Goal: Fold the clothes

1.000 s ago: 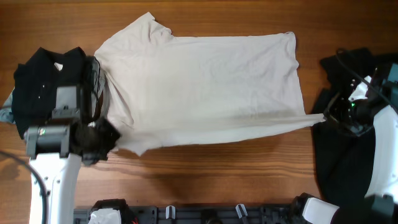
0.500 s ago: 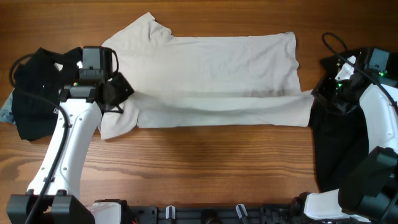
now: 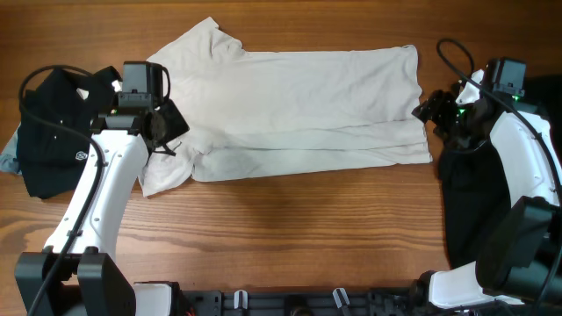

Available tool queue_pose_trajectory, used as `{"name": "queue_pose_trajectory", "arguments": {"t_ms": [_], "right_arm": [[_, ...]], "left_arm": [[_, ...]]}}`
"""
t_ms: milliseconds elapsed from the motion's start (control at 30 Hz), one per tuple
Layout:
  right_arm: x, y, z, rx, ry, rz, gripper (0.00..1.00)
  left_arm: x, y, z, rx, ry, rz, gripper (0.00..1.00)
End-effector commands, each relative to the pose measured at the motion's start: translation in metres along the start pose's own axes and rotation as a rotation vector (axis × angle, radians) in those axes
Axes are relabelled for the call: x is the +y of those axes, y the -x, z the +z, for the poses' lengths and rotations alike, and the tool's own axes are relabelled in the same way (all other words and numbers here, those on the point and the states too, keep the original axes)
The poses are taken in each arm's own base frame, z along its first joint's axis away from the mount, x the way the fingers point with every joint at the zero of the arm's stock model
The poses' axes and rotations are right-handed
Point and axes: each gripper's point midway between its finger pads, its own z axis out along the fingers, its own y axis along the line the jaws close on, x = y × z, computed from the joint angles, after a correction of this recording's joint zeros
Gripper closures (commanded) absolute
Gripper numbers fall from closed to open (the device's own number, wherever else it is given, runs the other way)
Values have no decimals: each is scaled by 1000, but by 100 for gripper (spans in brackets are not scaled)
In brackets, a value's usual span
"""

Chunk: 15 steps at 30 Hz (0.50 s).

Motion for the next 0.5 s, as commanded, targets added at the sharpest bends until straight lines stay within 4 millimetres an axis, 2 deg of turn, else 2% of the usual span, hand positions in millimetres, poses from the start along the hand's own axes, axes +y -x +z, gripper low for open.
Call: {"name": "queue_pose_trajectory", "arguments": {"t_ms": [0, 133, 300, 367, 433, 467], "right_arm": [[-5, -12, 3, 52, -23, -19, 29], [-3, -23, 6, 84, -29, -33, 28], [0, -23, 8, 82, -25, -35, 28], [0, -23, 8, 82, -25, -35, 28], [1, -22, 8, 77, -23, -37, 28], [1, -21, 8, 74, -23, -38, 28]], "left_arm": [[2, -8, 0, 42, 16, 37, 55], [-5, -5, 18, 45, 8, 81, 62], [-13, -5, 67, 75, 17, 93, 56], [-14, -7, 80, 87, 23, 106, 50], [-17, -5, 89, 77, 15, 134, 50], [-19, -3, 91, 68, 10, 135, 69]]}}
